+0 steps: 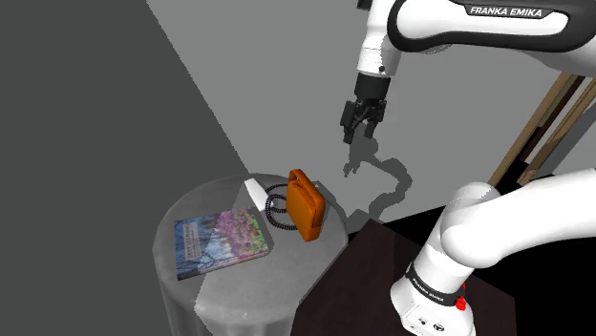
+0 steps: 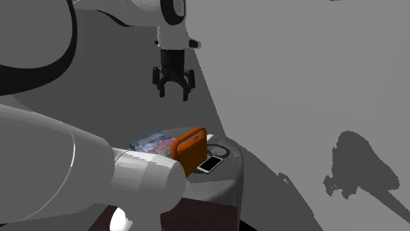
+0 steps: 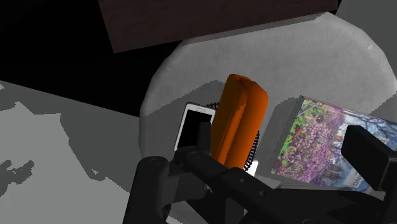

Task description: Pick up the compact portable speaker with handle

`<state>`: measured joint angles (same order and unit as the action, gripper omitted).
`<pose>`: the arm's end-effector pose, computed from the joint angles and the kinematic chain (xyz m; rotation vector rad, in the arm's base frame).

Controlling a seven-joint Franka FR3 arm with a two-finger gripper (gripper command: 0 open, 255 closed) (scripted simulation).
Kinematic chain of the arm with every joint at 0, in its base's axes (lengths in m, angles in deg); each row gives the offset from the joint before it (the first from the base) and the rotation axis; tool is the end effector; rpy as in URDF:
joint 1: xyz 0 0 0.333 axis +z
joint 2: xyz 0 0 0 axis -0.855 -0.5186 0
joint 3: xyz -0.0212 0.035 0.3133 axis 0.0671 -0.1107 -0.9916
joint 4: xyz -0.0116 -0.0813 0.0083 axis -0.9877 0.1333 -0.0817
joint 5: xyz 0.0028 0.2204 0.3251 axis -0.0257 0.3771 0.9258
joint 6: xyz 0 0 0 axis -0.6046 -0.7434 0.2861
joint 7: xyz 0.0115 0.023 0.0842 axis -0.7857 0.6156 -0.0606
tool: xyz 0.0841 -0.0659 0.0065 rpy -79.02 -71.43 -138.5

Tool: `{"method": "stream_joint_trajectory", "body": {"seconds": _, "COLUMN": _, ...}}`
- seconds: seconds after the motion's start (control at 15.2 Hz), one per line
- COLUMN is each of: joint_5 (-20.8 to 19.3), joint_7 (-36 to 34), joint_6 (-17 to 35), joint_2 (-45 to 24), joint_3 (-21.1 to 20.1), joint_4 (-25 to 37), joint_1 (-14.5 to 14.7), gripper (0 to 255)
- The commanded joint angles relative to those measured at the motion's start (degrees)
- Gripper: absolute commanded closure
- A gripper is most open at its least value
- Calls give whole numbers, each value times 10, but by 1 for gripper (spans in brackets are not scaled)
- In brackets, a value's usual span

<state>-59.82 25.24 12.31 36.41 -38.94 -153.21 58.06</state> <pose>0.3123 -0.0020 0.5669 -3.0961 0.2871 0.0695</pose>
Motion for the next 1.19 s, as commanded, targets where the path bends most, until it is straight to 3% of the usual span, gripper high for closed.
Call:
{"method": "stream_joint_trajectory", "body": {"seconds": 0.0, "joint_5": 0, "joint_7": 0, "joint_6": 0, "joint_2": 0, "joint_3": 0, "joint_4": 0, "joint_1": 0, "gripper": 0}}
{"method": "stream_joint_trajectory", "body": {"seconds": 0.53, "joint_5": 8, "joint_7": -57, "joint_6": 181, "joint_2": -78, "joint_3": -24, "joint_4": -91, "joint_1": -14, "gripper": 0}}
{"method": "stream_joint_trajectory", "body": {"seconds": 1.12, "joint_5": 3, "joint_7": -126, "joint_6": 393, "joint_2": -241, "joint_3": -48, "joint_4": -126, "joint_1": -34, "gripper": 0}}
